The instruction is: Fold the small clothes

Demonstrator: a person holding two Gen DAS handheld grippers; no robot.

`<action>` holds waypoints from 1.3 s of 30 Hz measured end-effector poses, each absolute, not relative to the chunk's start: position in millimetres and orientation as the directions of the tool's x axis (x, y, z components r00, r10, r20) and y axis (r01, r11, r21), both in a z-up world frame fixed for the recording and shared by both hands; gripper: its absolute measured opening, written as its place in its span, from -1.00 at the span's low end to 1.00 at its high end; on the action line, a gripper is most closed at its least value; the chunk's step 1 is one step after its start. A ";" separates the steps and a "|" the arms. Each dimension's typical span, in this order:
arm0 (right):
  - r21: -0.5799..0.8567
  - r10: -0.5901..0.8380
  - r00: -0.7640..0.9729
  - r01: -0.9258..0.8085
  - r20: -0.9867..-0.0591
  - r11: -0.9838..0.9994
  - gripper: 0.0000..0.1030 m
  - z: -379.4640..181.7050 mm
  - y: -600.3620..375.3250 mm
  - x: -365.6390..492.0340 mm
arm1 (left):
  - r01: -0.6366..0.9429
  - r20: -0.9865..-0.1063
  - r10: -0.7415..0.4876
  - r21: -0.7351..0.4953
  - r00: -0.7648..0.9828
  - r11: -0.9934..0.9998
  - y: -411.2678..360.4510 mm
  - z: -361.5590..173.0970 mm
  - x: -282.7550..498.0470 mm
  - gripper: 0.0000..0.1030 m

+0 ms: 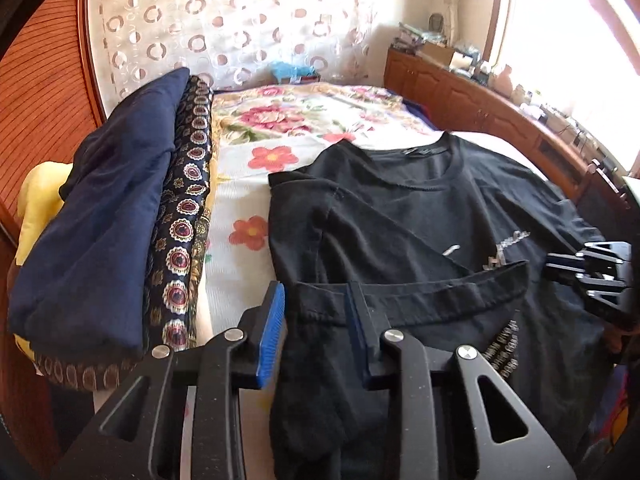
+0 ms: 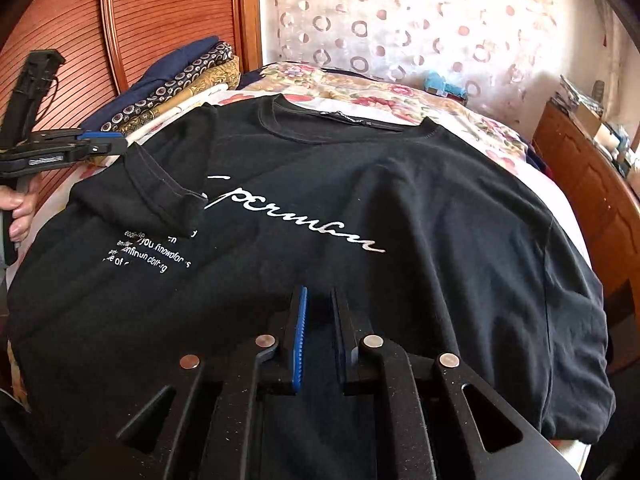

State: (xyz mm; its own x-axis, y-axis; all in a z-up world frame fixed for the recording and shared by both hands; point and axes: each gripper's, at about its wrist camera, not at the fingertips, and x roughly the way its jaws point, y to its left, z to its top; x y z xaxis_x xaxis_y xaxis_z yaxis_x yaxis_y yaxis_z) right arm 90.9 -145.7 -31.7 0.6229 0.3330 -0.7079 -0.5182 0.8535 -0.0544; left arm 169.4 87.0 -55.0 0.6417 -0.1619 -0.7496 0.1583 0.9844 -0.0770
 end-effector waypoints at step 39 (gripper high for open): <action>-0.045 0.337 0.613 -0.521 -0.715 0.853 0.29 -34.3 -150.3 95.1 | 0.318 -0.668 -0.277 -0.064 0.691 0.946 44.6 -35.1 24.4 -0.85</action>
